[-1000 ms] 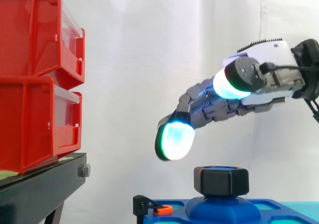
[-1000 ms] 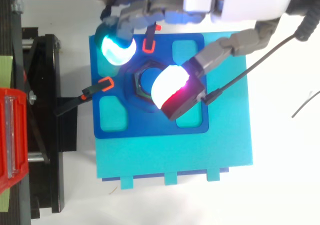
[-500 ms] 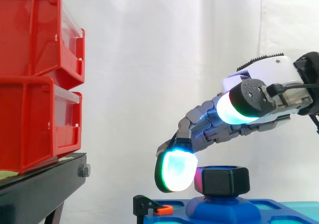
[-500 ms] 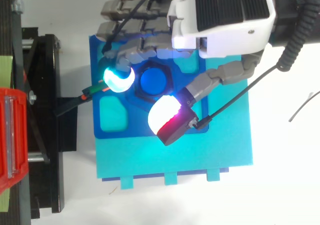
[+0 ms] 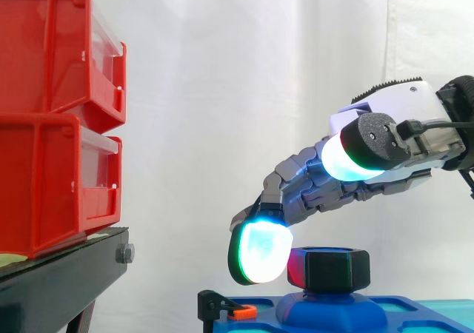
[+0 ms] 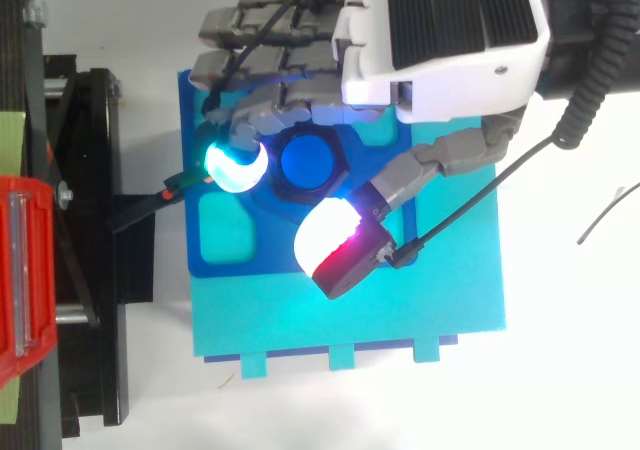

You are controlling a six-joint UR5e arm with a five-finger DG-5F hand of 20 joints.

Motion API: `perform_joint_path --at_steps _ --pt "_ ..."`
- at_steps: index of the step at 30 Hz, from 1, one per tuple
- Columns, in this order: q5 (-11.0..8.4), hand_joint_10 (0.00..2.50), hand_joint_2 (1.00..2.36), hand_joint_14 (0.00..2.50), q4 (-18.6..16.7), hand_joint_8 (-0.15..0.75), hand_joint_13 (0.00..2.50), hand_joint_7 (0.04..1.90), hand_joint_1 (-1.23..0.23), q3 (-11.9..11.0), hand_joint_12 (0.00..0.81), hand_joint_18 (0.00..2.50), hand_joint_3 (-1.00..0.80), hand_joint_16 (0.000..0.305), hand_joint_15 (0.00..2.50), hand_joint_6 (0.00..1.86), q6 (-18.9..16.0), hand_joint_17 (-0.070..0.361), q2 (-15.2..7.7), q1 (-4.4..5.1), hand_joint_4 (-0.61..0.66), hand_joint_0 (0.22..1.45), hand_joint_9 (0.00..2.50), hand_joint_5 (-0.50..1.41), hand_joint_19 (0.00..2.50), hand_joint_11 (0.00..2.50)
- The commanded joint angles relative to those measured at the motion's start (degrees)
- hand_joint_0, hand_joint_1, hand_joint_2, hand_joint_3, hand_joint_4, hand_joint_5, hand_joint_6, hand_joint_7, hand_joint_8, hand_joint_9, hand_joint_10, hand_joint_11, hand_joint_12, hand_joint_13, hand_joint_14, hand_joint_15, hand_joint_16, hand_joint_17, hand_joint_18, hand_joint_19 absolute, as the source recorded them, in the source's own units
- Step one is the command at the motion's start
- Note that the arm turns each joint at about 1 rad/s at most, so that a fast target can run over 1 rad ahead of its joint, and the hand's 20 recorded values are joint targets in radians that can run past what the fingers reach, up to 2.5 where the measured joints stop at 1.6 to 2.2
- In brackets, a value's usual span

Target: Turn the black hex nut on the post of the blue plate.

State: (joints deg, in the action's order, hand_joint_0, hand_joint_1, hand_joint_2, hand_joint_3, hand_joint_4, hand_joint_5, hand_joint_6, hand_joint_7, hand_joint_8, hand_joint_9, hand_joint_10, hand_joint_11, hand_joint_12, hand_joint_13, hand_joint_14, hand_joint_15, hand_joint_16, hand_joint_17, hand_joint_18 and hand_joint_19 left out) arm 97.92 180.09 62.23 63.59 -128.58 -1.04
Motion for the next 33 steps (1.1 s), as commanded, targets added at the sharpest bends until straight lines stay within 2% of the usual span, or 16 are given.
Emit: perform_joint_path --at_steps 1,23,33 --pt "0.25 0.00 1.00 0.00 0.1 0.203 0.00 0.80 -0.23 0.0 0.321 0.00 -0.50 0.053 0.04 0.50 0.0 0.119 0.0 0.16 0.15 0.46 0.22 -0.21 0.23 0.00" --pt "0.34 0.00 1.00 0.00 0.2 0.205 0.00 0.80 -0.23 0.5 0.322 0.00 -0.50 0.053 0.04 0.50 0.2 0.119 0.0 0.16 0.15 0.46 0.23 -0.21 0.24 0.02" --pt "1.57 0.00 1.00 0.00 0.3 0.204 0.00 0.79 -0.24 0.5 0.322 0.00 -0.50 0.053 0.05 0.50 1.8 0.119 -0.1 -0.63 0.16 0.46 0.23 -0.21 0.24 0.00"
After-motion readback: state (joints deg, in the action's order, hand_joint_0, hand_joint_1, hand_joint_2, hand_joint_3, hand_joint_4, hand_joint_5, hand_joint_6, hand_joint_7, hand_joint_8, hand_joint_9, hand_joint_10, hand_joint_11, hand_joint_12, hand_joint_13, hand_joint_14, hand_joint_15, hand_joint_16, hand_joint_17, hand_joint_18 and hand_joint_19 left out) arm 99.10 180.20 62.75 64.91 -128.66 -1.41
